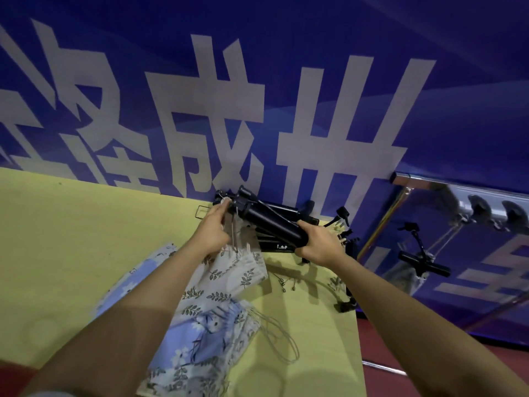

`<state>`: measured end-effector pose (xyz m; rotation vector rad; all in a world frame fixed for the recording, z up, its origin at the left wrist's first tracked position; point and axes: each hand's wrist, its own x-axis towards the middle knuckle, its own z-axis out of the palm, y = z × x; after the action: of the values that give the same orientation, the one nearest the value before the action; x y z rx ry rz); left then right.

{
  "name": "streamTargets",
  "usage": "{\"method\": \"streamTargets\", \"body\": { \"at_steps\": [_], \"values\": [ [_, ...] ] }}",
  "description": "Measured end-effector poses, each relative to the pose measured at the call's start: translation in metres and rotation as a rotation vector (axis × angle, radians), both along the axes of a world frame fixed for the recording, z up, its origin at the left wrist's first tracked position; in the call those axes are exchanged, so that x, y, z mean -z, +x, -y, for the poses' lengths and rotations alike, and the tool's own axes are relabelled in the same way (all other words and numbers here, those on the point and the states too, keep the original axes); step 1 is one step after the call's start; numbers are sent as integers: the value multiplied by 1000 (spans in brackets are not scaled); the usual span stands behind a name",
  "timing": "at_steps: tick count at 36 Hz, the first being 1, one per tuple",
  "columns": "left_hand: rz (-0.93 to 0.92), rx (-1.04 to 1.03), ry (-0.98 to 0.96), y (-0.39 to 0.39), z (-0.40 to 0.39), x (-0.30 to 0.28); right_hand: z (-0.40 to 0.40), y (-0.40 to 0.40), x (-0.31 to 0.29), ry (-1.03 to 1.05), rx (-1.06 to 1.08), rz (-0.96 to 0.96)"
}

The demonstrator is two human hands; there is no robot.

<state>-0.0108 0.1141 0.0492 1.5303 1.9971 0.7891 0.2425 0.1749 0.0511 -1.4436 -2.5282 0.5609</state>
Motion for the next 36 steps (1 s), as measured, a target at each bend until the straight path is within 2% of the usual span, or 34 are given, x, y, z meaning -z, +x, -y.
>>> {"method": "streamTargets", "body": {
  "at_steps": [3, 8, 12, 17, 21, 24, 28, 30, 33, 36],
  "values": [
    [-3, 46, -10, -3, 0, -6, 2, -5, 4, 11, -49, 86],
    [-116, 136, -153, -12, 5, -12, 3, -13, 8, 119, -81, 186],
    [-186, 111, -238, -16, 12, -14, 1, -17, 4, 252, -96, 273],
    [-188, 141, -205, -8, 19, -27, 0, -26, -6, 386, -115, 433],
    [-173, 220, -178, 9, 20, -37, 3, -40, -15, 486, -169, 472],
    [-229, 239, -165, 21, 19, -35, 4, -52, -22, 681, -217, 458],
    [-544, 182, -73, 33, 18, -32, 0, -60, -26, 883, -322, 374],
    [-605, 131, -25, 36, 15, -28, -2, -65, -31, 982, -366, 303],
    [-595, 43, 17, 39, 10, -22, -5, -68, -34, 1081, -388, 170],
    [-488, -67, 51, 37, 8, -19, -4, -64, -33, 1139, -372, 48]
  ]
}}
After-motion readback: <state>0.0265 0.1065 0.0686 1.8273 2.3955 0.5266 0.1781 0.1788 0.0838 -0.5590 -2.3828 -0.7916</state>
